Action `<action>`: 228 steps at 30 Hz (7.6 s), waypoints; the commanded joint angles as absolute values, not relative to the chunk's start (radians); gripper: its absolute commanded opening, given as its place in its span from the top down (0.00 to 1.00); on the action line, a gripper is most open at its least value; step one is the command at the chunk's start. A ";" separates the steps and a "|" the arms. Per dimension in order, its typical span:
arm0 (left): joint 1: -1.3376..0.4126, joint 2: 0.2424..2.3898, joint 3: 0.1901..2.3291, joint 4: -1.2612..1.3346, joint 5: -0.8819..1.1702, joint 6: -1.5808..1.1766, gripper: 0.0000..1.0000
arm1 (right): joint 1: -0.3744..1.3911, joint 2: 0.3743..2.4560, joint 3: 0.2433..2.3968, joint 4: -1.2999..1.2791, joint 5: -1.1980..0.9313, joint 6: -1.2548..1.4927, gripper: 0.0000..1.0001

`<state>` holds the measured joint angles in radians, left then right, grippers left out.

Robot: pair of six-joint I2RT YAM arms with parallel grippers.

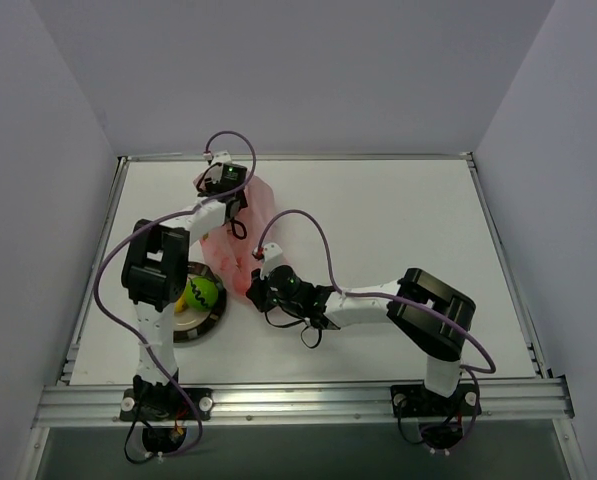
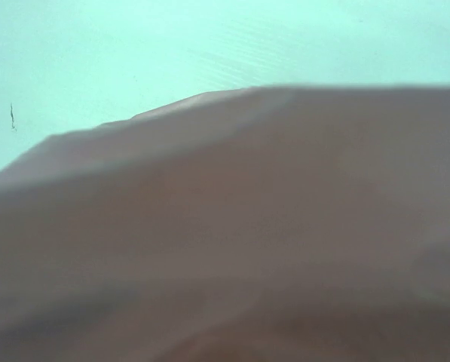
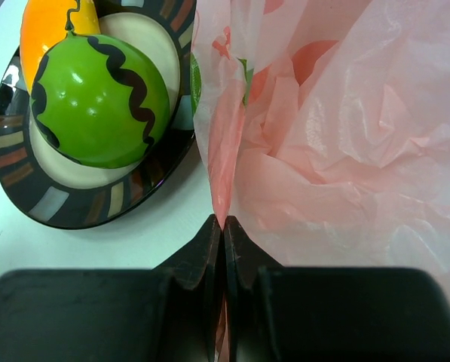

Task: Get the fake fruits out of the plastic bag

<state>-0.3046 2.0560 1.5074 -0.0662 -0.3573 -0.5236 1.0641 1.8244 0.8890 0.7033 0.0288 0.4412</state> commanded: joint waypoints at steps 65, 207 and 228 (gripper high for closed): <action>-0.256 1.966 1.448 0.074 -0.313 -0.693 0.65 | 1.015 1.796 0.873 0.750 0.051 0.431 1.00; -0.230 0.489 0.613 -0.769 -0.273 -0.948 0.15 | 0.830 1.744 0.882 0.764 -0.041 0.457 1.00; -0.230 0.607 0.953 -0.446 -0.126 -0.569 0.06 | 0.851 1.517 1.048 0.415 0.052 0.339 0.00</action>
